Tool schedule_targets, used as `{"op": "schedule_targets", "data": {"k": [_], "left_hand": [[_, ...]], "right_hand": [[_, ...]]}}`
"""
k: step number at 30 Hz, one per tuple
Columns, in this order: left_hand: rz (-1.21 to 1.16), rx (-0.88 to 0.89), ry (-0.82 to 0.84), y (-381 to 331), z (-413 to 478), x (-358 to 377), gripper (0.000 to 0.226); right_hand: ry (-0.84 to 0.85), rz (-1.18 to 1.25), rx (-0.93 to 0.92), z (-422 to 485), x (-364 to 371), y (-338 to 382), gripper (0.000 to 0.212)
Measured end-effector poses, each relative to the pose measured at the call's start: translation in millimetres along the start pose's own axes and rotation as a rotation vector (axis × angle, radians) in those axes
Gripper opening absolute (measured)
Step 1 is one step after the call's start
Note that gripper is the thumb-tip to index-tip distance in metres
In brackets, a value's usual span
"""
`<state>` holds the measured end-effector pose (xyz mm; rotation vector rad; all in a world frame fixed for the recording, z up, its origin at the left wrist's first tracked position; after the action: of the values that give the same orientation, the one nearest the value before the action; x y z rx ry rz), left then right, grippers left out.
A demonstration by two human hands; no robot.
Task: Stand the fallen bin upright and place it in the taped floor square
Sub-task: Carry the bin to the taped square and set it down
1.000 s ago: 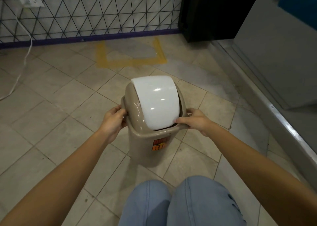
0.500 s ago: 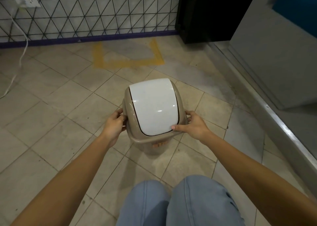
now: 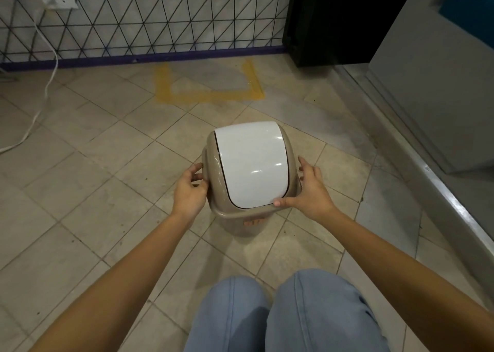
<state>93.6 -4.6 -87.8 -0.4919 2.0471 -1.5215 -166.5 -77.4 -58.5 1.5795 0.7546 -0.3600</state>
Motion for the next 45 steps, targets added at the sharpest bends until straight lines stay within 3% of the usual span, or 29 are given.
{"op": "schedule_targets", "data": {"k": [3,8,14,17,32,45], "left_hand": [[0.164,0.152,-0.052,-7,-11,-3,0.037],[0.286,0.400,0.020,-11,-35,-6,0.062],[0.381,0.520,0.172,-10,-54,3,0.109],[0.405,0.513,0.195,-13,-51,7,0.121],[0.433,0.466,0.114,-25,-10,17,0.111],[0.289,0.349,0.122,-34,46,35,0.110]], "right_hand": [[-0.008,-0.029,-0.135,-2,2,12,0.132],[-0.012,-0.048,-0.191,-6,6,19,0.137],[-0.019,-0.076,-0.239,-5,7,24,0.134],[-0.026,-0.075,-0.237,-1,9,24,0.134],[-0.084,-0.079,-0.217,42,24,36,0.134],[-0.076,-0.062,-0.221,99,24,45,0.129]]}}
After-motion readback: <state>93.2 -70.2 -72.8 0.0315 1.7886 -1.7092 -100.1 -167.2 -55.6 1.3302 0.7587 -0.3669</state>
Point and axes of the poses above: each hand's wrist, its own z-axis towards the middle knuckle, its own x-axis out of the palm, y = z × x, the point moved 5 cm from there along z, towards the middle knuckle, and after that the axes turned 5 degrees about -y, right-handed, at the moved point
